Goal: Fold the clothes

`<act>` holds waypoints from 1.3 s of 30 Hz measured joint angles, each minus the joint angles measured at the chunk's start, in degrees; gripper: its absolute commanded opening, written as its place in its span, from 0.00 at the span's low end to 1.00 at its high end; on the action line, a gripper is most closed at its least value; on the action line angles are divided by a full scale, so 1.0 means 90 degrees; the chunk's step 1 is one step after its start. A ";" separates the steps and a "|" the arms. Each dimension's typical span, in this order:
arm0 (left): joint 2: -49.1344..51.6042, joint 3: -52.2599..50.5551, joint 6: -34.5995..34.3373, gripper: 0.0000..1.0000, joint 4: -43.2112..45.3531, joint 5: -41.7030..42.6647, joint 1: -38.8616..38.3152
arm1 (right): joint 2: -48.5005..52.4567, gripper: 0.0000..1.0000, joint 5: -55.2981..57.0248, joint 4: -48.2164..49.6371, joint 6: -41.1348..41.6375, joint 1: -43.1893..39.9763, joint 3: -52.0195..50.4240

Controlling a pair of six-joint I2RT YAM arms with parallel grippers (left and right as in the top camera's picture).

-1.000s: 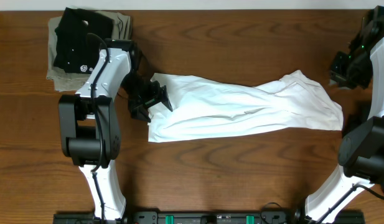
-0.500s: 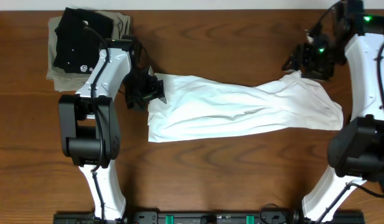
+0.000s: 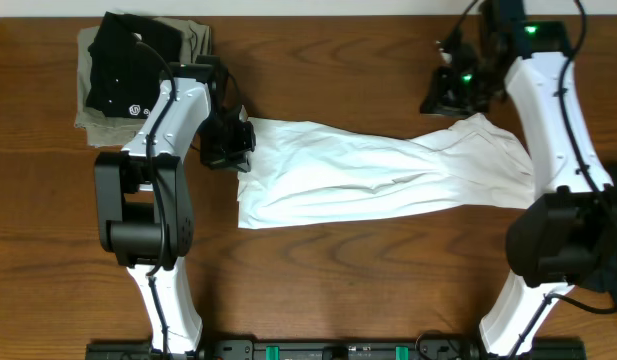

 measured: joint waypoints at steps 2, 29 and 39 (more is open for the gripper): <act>0.0000 -0.0002 0.0002 0.06 -0.0005 0.0002 -0.0022 | -0.0012 0.01 0.0090 0.0304 0.0075 0.0211 -0.0202; -0.0381 -0.0214 -0.0605 0.06 0.0891 -0.0119 -0.1605 | -0.0012 0.01 0.0459 0.3050 0.1554 0.1494 -0.2980; -0.0381 -0.0512 -0.0937 0.06 0.1263 -0.0119 -0.1880 | -0.0012 0.02 0.0593 0.3201 0.1766 0.1494 -0.3334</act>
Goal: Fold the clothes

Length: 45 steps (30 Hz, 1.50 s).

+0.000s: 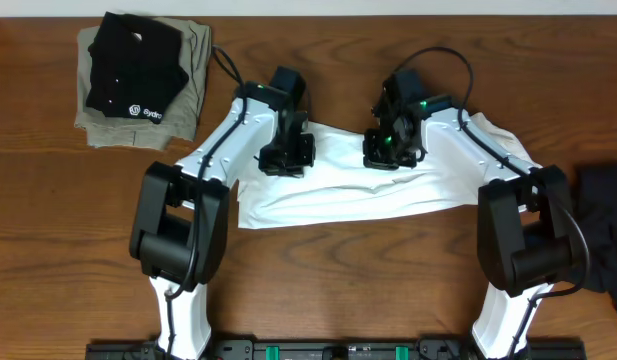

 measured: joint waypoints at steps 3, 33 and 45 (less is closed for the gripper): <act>0.0000 -0.0073 -0.0044 0.06 0.0097 -0.0041 -0.0022 | 0.0000 0.04 0.0253 -0.0090 0.0027 0.0000 0.0002; 0.0000 -0.0804 -0.0085 0.06 0.0430 -0.1749 0.0075 | -0.0058 0.01 0.2222 0.0039 -0.0338 -0.1243 -0.0685; 0.0000 -0.0804 -0.0053 0.06 0.0359 -0.2518 0.0321 | -0.0070 0.01 0.2251 0.0034 -0.0627 -0.1807 -0.0702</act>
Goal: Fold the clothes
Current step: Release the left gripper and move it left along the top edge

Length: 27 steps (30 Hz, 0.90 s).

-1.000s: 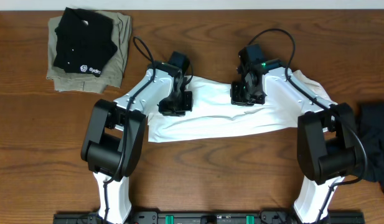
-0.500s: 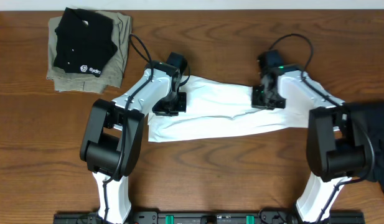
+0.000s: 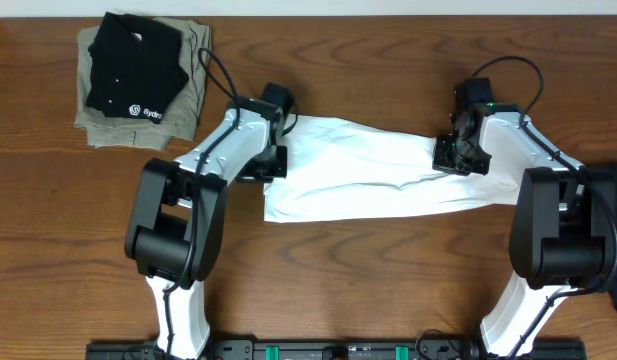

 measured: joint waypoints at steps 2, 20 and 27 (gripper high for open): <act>0.0000 0.0000 0.0019 0.06 -0.0002 -0.0017 0.0129 | 0.0000 0.01 -0.0002 0.0000 -0.0005 0.0000 0.0000; -0.1156 0.0408 -0.0017 0.06 0.0685 0.1576 -0.0083 | -0.0005 0.01 -0.0277 0.0114 -0.0044 -0.0044 -0.0017; -0.0282 0.0406 -0.0250 0.06 0.0911 0.2358 -0.0243 | -0.0007 0.01 -0.0406 0.0104 -0.0044 -0.0049 -0.0019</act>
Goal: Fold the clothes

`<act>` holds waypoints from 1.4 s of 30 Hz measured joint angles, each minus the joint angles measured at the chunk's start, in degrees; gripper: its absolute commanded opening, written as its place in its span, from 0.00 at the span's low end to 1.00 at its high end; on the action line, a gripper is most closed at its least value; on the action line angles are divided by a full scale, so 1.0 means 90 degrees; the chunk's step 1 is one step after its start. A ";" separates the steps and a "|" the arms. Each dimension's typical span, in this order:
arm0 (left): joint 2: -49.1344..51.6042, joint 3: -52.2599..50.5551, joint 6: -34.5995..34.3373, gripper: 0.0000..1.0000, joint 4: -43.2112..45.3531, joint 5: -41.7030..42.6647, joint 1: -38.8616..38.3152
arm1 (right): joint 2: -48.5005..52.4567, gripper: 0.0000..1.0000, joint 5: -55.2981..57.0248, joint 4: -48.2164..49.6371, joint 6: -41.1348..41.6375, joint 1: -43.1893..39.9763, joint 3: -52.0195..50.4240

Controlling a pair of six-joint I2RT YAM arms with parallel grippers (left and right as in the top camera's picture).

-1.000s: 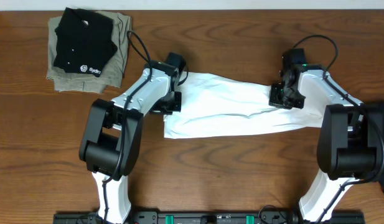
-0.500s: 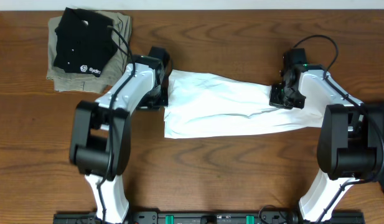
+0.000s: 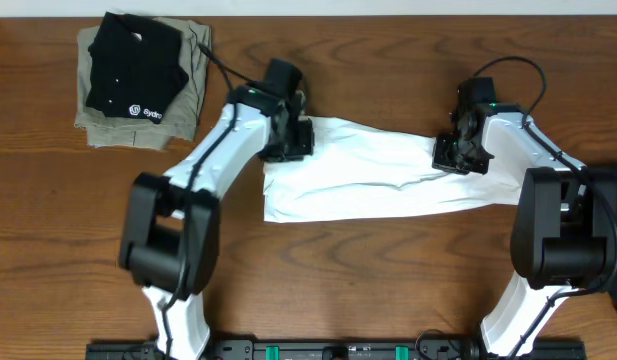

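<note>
A white garment (image 3: 368, 180) lies spread across the middle of the table, wrinkled, running left to right. My left gripper (image 3: 293, 142) sits over its upper left corner, fingers hidden under the wrist. At the garment's right end my right gripper (image 3: 458, 157) rests on the cloth, and creases run toward it as if it is pinched there.
A folded stack, a black shirt (image 3: 133, 65) on an olive one (image 3: 188, 95), lies at the back left. Part of a dark garment (image 3: 606, 215) shows at the right edge, partly behind my right arm. Bare wooden table (image 3: 338, 280) lies in front.
My left gripper has moved from the garment's left edge up and to the right, onto its upper left corner. The right gripper and the garment's outline look unchanged.
At first the garment was stretched wide, a gripper at each end. Then both grippers were together at the middle of its back edge. Later they stood apart at the ends of a shorter, narrower spread, and now the left one is at the back left corner.
</note>
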 measured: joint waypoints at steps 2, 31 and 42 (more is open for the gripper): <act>0.0214 -0.0005 -0.0080 0.06 0.0022 0.0032 -0.0007 | 0.0000 0.01 -0.0017 -0.0010 0.0000 0.0000 0.0000; 0.0461 -0.0010 0.0245 0.06 -0.0503 -0.1460 0.1010 | -0.0002 0.01 -0.0141 -0.0129 0.0000 0.0000 0.0000; 0.0046 -0.0044 0.0270 0.06 -0.0988 -0.1336 0.1392 | -0.0002 0.01 -0.0206 -0.0211 0.0000 0.0005 0.0027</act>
